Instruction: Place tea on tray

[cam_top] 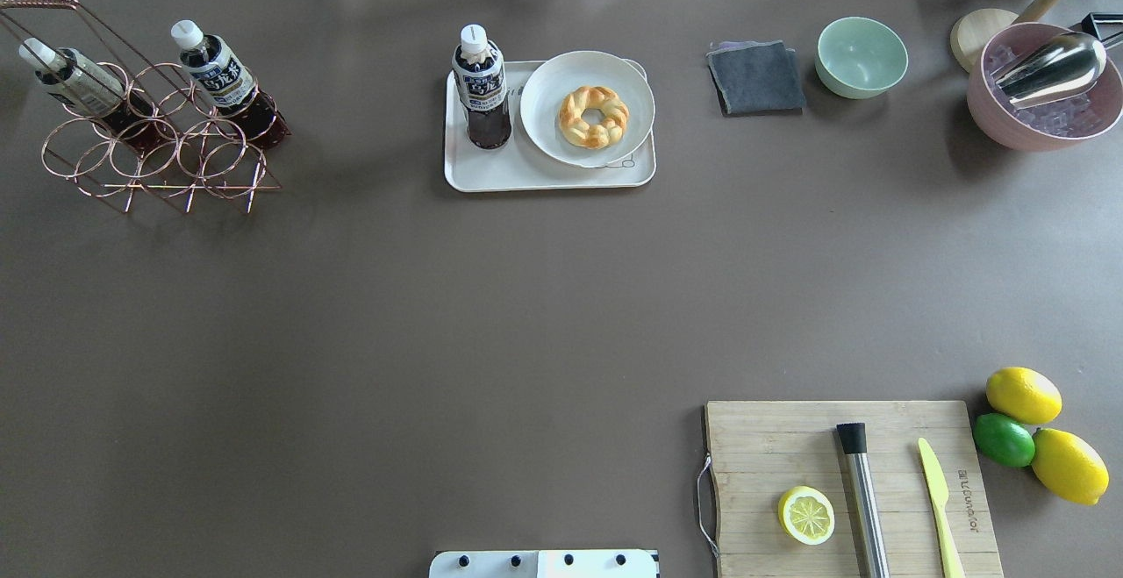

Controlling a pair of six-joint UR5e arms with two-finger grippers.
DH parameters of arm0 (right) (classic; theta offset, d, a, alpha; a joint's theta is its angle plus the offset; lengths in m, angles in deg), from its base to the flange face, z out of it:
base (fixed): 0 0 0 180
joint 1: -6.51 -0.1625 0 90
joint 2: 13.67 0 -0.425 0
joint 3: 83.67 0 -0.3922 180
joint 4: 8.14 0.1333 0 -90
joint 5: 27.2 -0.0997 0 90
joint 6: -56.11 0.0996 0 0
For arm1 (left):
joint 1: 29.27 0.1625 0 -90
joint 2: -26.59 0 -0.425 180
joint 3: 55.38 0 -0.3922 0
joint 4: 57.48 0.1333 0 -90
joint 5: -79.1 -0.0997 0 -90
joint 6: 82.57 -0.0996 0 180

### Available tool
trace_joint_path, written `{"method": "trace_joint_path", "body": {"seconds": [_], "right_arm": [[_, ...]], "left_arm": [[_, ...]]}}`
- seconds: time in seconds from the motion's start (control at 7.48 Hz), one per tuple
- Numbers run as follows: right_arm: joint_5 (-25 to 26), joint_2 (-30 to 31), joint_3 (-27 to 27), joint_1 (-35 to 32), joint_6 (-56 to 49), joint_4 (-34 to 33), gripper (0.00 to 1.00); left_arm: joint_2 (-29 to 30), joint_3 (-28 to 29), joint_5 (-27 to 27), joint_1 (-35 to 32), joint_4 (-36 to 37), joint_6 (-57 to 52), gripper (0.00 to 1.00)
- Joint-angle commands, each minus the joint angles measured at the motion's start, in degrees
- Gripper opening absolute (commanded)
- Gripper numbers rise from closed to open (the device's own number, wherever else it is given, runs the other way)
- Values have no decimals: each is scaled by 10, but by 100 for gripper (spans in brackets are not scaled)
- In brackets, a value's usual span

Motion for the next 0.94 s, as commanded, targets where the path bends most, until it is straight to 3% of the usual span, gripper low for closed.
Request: {"method": "trace_joint_path", "body": {"seconds": [0.0, 0.4, 0.8], "right_arm": [[-1, 6, 19, -10, -3, 12, 100], [1, 6, 20, -12, 4, 12, 100], [-1, 9, 25, -14, 3, 12, 100]], "left_arm": [[-1, 8, 2, 7, -6, 85, 97], [-11, 19, -1, 30, -35, 83, 97], [-109, 13, -3, 21, -183, 82, 97]]}}
